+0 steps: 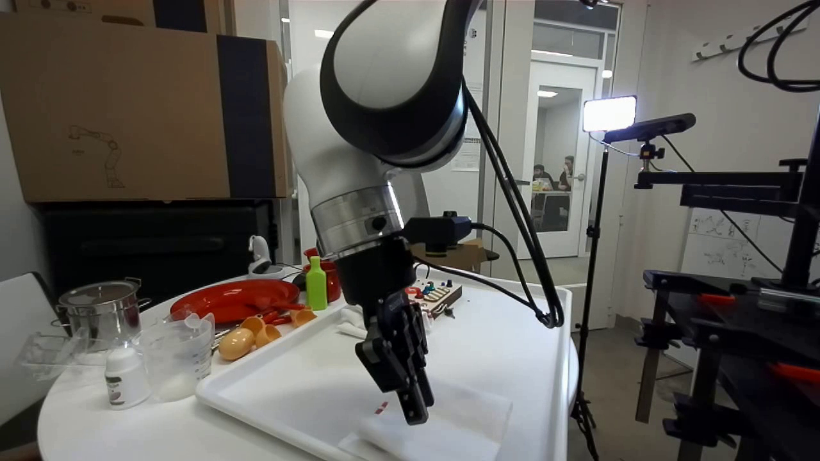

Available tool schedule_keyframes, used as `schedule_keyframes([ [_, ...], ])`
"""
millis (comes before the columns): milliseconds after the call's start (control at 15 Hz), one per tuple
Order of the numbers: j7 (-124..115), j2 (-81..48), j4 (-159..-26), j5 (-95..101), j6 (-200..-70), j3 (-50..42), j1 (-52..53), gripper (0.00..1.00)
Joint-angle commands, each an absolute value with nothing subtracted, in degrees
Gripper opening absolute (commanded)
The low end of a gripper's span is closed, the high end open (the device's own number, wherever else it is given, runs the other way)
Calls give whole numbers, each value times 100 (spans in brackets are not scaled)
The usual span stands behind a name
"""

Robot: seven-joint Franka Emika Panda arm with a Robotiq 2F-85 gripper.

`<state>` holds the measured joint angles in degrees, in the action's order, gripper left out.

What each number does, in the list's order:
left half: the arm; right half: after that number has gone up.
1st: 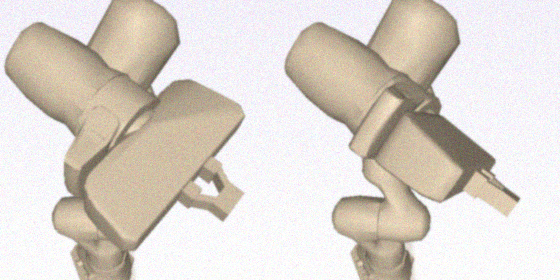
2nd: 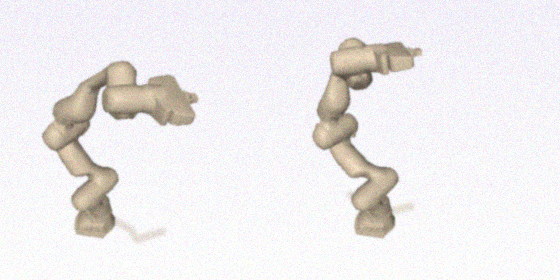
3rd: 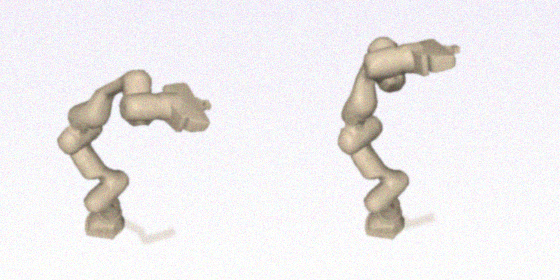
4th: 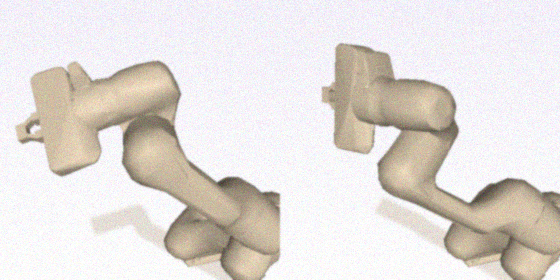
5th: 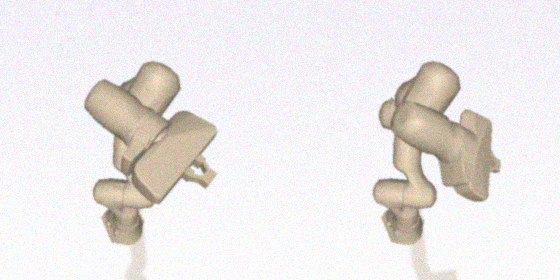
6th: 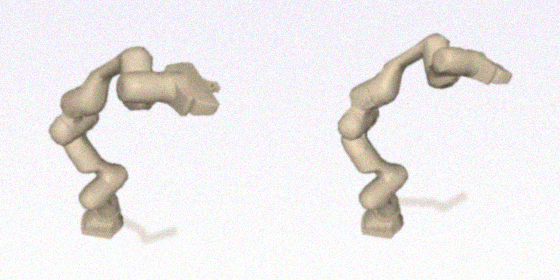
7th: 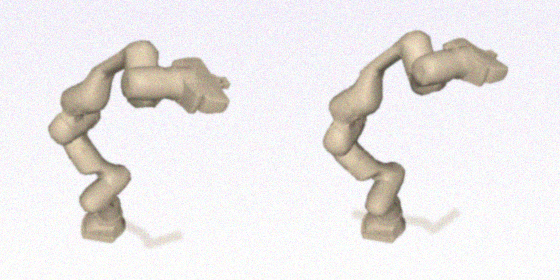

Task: Fold the towel

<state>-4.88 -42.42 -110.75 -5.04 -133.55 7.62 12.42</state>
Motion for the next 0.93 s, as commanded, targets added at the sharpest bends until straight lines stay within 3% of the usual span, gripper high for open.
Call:
schedule_keyframes([
  [0, -711, -4428, -10741, -356, -13142, 655, 1349, 62],
  [333, -674, -4395, -10682, -396, -13119, 660, 1259, 98],
  [867, -463, -4054, -10813, -562, -12896, 593, 775, 100],
])
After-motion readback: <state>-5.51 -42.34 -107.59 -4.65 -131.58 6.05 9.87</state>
